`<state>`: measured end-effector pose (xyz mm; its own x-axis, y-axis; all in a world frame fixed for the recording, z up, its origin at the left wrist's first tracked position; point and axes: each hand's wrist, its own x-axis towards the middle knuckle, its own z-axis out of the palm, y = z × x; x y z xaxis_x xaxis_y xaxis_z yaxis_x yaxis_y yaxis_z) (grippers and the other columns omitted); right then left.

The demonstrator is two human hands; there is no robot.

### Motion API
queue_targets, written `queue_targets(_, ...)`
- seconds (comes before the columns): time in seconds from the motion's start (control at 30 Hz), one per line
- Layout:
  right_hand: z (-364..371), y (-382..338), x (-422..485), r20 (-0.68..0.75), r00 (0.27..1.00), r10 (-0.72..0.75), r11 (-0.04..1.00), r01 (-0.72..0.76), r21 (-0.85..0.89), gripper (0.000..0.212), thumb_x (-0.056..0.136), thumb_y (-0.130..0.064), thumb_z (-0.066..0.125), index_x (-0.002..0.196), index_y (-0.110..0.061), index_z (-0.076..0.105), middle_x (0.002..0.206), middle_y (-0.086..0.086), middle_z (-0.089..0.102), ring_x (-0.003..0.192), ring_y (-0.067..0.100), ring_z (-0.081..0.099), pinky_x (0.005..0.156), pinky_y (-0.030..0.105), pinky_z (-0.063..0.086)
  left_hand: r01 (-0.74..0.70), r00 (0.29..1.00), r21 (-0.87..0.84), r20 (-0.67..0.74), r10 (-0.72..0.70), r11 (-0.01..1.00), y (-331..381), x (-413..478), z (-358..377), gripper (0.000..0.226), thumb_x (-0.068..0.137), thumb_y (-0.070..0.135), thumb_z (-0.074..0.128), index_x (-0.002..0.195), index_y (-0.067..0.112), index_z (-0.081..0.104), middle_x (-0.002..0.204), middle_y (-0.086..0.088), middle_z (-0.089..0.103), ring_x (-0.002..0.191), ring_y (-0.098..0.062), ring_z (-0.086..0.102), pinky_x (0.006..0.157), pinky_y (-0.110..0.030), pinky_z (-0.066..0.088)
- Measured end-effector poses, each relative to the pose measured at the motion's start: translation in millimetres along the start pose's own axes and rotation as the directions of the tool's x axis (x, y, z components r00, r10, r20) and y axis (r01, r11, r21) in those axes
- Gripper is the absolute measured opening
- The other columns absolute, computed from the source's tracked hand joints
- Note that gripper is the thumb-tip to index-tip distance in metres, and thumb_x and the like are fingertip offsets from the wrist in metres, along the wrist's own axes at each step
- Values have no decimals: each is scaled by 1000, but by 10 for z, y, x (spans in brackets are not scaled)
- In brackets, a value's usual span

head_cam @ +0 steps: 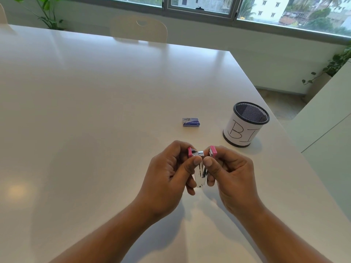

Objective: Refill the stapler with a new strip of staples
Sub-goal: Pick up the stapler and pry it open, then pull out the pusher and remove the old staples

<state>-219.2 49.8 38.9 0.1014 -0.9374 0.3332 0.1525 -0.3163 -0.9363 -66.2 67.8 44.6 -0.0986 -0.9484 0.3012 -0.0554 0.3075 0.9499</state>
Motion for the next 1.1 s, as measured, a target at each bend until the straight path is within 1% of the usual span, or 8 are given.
queue_targets(0.17, 21, 2, -26, -24, 999, -31, 999, 31, -15, 14, 80, -20, 74, 90, -10, 73, 70, 0, 71, 43, 8, 55, 45, 19, 49, -47, 999, -9, -22, 47, 999, -6, -10, 15, 15, 92, 35, 56, 94, 21, 60, 68, 4, 61, 48, -13, 61, 48, -22, 53)
queue_targets(0.23, -5, -5, 10, -133, 991, 1, 995, 12, 97, 16, 76, -21, 73, 86, -8, 72, 70, -1, 72, 42, 6, 55, 44, 18, 48, -41, 996, -83, -87, 34, 996, -18, 17, -20, 10, 94, 29, 57, 91, 19, 60, 66, 5, 60, 45, -12, 59, 45, -24, 52)
queue_targets(0.3, -67, -24, 66, -230, 972, 48, 976, 3, 219, 10, 73, -23, 71, 78, -15, 75, 66, -3, 72, 42, 5, 55, 44, 17, 48, -33, 987, -167, -160, 6, 985, -33, 64, -81, 6, 91, 24, 58, 88, 19, 61, 63, 4, 59, 44, -14, 57, 44, -27, 51)
queue_targets(0.47, -109, -19, 120, -231, 959, 164, 934, -76, 350, 16, 68, -28, 75, 77, -16, 79, 63, -2, 68, 47, 4, 59, 48, 16, 52, -41, 985, -219, -175, 2, 975, -70, 85, -94, 7, 91, 24, 57, 92, 20, 63, 69, -3, 61, 50, -18, 61, 47, -30, 53)
queue_targets(0.67, -218, -26, 151, -273, 935, 229, 940, -139, 311, 25, 66, -34, 77, 83, -18, 82, 74, 2, 76, 54, 5, 66, 55, 17, 57, -30, 978, -292, -205, -31, 956, -55, 125, -159, 11, 91, 22, 56, 94, 14, 62, 68, -2, 64, 53, -20, 64, 49, -31, 55)
queue_targets(0.8, -260, -34, 165, -310, 917, 253, 943, -161, 291, 19, 72, -30, 73, 82, -16, 82, 69, 1, 74, 55, 7, 66, 55, 17, 57, 49, 987, -315, -131, -94, 948, -55, 132, -197, 13, 90, 22, 54, 92, 14, 64, 66, -5, 63, 55, -22, 65, 49, -32, 54)
queue_targets(0.93, -302, -56, 170, -314, 903, 293, 918, -174, 355, 19, 78, -23, 68, 87, -10, 80, 68, 3, 73, 55, 8, 66, 55, 17, 59, 185, 979, -341, -15, -202, 922, -77, 170, -296, 18, 83, 17, 49, 82, 20, 67, 64, -8, 61, 56, -23, 63, 50, -31, 53)
queue_targets(1.1, -304, -64, 182, -310, 895, 319, 893, -175, 415, 24, 79, -20, 66, 96, -6, 75, 68, 4, 72, 55, 9, 67, 53, 18, 59, 274, 961, -289, 55, -270, 917, -107, 210, -385, 17, 79, 24, 49, 79, 14, 62, 66, -12, 62, 60, -26, 63, 53, -31, 53)
